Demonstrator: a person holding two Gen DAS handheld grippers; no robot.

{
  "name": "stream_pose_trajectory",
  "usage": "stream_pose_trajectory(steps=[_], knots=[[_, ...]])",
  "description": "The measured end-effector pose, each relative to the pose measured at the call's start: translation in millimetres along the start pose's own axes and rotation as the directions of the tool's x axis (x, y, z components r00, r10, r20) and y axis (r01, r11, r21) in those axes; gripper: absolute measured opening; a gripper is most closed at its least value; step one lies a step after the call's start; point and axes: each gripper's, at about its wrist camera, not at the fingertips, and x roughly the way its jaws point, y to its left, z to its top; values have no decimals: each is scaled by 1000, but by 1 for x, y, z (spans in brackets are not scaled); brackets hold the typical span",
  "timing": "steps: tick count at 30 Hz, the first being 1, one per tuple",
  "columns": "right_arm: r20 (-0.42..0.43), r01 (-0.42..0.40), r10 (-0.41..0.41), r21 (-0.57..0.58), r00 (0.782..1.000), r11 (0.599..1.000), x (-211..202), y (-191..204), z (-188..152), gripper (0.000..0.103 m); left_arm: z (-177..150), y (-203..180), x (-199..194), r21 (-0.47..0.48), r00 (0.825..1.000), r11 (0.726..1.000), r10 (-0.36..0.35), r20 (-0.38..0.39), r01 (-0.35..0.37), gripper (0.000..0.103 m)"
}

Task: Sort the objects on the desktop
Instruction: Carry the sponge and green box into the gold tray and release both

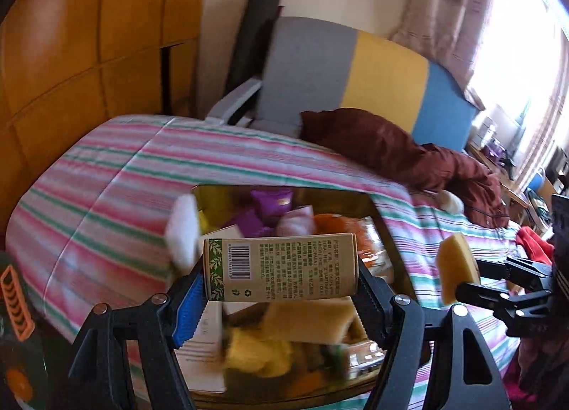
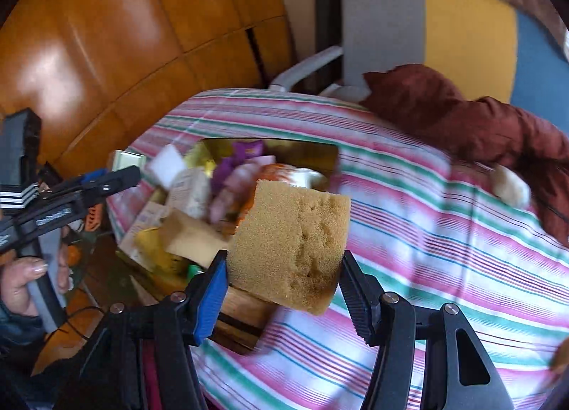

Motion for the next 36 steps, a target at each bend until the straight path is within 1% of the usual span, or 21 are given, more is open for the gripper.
stream_pose_trajectory(steps=[4, 7, 9, 11, 14, 22, 36], knots=[[-9, -14, 14, -14, 1000, 1000, 15, 18, 7, 61, -8, 10, 9, 1, 1000, 1000, 15, -16, -15, 74], [-15, -24, 23, -13, 1000, 1000, 24, 26, 14, 61, -8, 8, 17, 30, 999, 999, 40, -15, -39, 74], [-16, -29, 28, -8, 999, 1000, 30, 29, 19, 61, -5, 6, 22, 53, 997, 996, 70, -12, -69, 74], [-17, -30, 30, -4, 999, 1000, 36, 31, 23, 61, -2, 5, 24, 62, 997, 995, 79, 2, -79, 74], [-16, -29, 29, 6, 999, 1000, 43, 33, 28, 61, 2, 3, 26, 91, 993, 989, 112, 27, -114, 74], [-30, -26, 27, 38, 999, 999, 63, 31, 36, 61, 10, 4, 35, 88, 993, 990, 110, 33, -113, 74], [-35, -38, 41, 65, 999, 997, 81, 30, 43, 65, 15, 10, 47, 43, 994, 994, 105, 12, -105, 75]])
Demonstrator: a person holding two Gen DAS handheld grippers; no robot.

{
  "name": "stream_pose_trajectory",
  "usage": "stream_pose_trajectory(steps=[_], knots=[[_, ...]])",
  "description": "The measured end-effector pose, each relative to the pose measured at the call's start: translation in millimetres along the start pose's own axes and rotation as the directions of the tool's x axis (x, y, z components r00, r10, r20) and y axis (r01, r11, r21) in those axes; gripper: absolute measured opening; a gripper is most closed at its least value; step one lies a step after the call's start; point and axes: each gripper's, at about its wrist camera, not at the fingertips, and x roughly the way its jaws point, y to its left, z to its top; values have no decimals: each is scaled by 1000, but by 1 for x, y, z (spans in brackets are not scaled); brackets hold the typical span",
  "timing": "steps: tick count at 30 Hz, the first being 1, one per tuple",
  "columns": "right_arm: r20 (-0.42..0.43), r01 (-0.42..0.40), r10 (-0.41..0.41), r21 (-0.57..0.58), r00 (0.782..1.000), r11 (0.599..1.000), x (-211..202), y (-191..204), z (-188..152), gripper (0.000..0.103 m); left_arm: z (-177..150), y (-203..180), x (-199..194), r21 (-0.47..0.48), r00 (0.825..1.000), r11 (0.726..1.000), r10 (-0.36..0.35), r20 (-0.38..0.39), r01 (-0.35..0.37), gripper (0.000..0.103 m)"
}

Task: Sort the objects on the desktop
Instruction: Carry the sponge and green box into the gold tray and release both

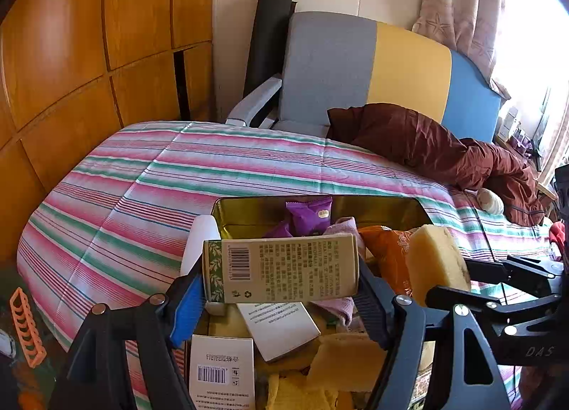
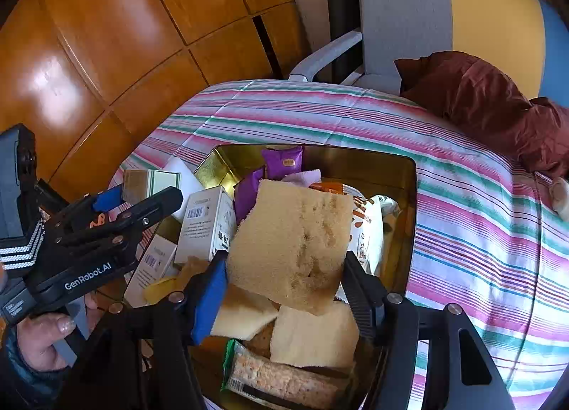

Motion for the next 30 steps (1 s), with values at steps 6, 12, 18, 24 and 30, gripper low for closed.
stream_pose_trajectory(steps=[6, 12, 18, 24, 30], knots=[[-3, -1, 1, 6, 1000, 1000, 5, 1, -1, 65, 0, -2, 0, -6, 1000, 1000, -14, 0, 14, 83], [-12, -5, 5, 4, 1000, 1000, 9, 3, -3, 65, 0, -2, 1, -10, 1000, 1000, -18, -5, 18, 83], [-20, 7, -7, -4, 1000, 1000, 22, 7, -2, 75, -2, 1, -4, -22, 1000, 1000, -10, -4, 10, 82], [-10, -10, 9, -14, 1000, 1000, 17, 10, -4, 82, -9, 15, -10, -69, 1000, 998, 5, -16, -6, 82], [3, 33, -33, -30, 999, 999, 10, 14, -10, 68, -21, 28, -15, -109, 999, 994, 15, -36, -19, 82]])
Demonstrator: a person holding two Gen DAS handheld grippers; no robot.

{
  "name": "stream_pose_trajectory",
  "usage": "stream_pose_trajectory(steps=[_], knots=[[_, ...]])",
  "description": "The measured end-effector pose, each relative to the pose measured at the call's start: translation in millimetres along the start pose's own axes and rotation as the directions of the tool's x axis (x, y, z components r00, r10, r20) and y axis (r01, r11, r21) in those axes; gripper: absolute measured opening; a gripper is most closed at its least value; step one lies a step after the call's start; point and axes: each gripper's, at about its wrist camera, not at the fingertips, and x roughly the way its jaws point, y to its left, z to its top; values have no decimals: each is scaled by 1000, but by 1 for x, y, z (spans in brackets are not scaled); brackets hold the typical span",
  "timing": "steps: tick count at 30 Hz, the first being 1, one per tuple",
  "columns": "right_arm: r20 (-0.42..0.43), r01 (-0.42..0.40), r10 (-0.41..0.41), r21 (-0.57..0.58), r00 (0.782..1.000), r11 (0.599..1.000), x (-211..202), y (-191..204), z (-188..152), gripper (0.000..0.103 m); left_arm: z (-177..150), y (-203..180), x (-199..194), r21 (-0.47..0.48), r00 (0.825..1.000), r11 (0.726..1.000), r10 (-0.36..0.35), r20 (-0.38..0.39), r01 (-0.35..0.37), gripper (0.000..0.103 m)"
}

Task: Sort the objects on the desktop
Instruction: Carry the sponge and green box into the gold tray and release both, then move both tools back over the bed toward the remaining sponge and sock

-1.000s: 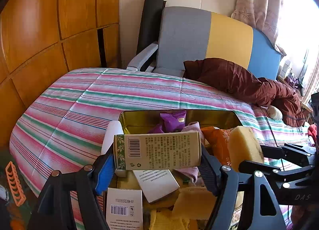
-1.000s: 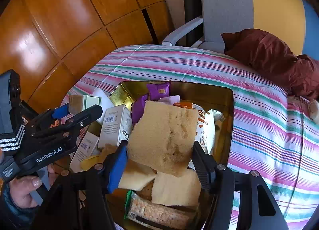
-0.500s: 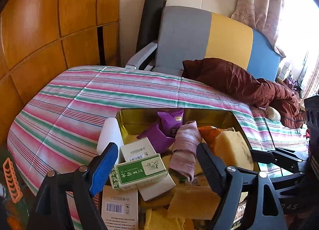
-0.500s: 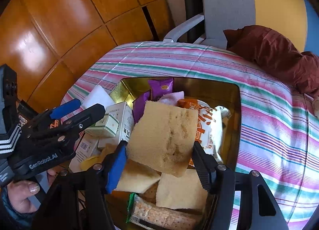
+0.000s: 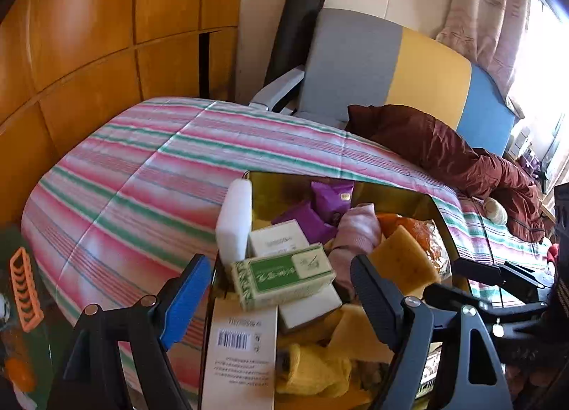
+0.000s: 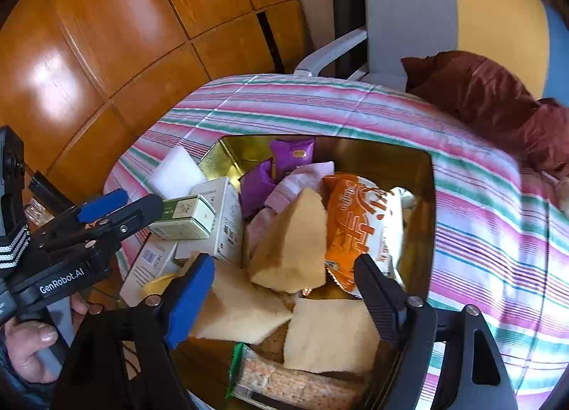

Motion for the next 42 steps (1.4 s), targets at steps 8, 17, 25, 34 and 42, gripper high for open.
stream_pose_trajectory(steps=[8, 17, 25, 34, 42], knots=[[-40, 44, -46, -48, 998, 998, 18, 9, -5, 30, -14, 0, -9, -4, 1000, 1000, 9, -10, -9, 81], [-40, 20, -23, -70, 999, 997, 15, 14, -9, 26, -18, -9, -21, 27, 1000, 1000, -1, 12, 1, 81], [27, 37, -36, -59, 999, 998, -28, 7, -18, 45, -16, -23, -35, 62, 999, 998, -4, 43, 2, 81], [48, 90, -88, -55, 995, 994, -62, -16, -34, 49, -13, -40, -46, 90, 997, 996, -33, 69, 26, 81], [62, 176, -176, 2, 983, 984, -101, -60, -48, 58, -11, -62, -47, 138, 996, 990, -47, 79, 35, 81]])
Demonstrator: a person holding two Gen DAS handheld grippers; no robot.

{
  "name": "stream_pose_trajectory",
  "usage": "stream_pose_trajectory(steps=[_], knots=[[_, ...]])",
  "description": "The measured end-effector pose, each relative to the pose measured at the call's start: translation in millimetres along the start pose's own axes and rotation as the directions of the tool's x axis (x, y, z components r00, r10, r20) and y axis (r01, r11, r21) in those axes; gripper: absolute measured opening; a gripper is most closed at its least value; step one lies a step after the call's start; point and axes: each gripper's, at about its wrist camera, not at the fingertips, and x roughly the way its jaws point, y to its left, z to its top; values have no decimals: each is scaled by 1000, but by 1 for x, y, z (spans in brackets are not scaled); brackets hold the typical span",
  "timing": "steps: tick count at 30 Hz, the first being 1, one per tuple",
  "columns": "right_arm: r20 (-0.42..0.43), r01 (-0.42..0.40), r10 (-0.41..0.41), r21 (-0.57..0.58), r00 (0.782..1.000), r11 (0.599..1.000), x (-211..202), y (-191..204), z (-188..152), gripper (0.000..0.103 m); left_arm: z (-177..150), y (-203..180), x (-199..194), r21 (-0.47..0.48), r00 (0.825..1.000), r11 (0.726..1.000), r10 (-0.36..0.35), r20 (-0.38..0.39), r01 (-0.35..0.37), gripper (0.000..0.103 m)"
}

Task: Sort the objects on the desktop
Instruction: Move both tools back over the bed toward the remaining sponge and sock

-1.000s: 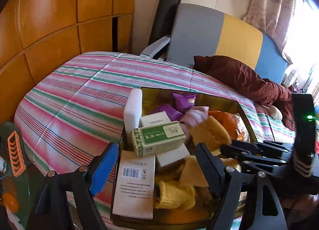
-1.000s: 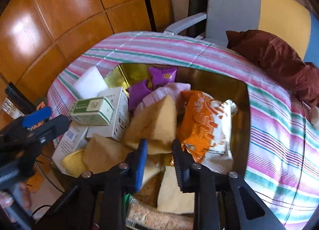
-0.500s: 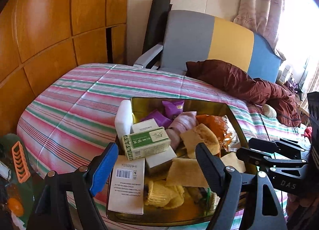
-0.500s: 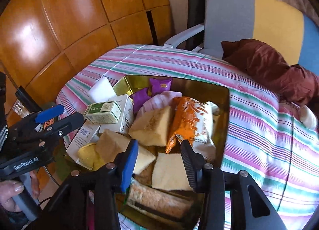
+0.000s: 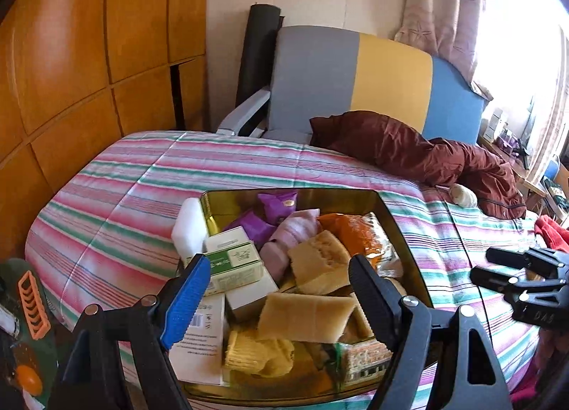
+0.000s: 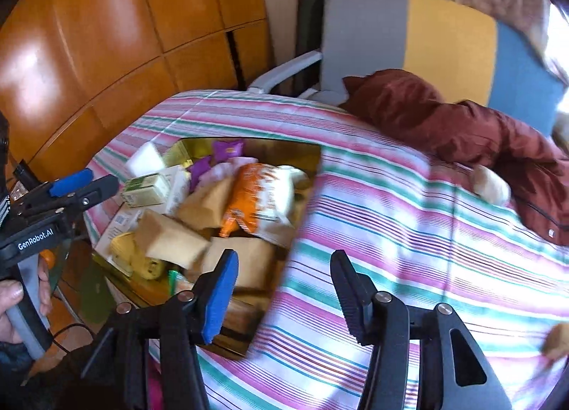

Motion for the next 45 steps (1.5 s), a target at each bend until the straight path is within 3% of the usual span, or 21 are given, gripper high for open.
stream_pose_trajectory(steps=[7, 23, 35, 40, 45], knots=[[3, 94, -94, 100, 996, 991, -31, -58, -8, 68, 4, -28, 3, 58, 999, 998, -36, -11, 36, 81], [-41, 247, -251, 374, 967, 894, -95, -185, -42, 71, 20, -107, 19, 196, 989, 970, -139, -41, 144, 81], [-96, 312, -317, 580, 943, 752, -128, -268, -80, 74, 20, -172, 46, 278, 965, 926, -227, -131, 256, 81], [-104, 340, -369, 668, 923, 662, -147, -303, -95, 76, 16, -198, 57, 304, 950, 904, -259, -175, 302, 81], [-93, 301, -373, 779, 923, 550, -162, -340, -114, 77, 10, -218, 66, 324, 938, 886, -274, -212, 332, 81]])
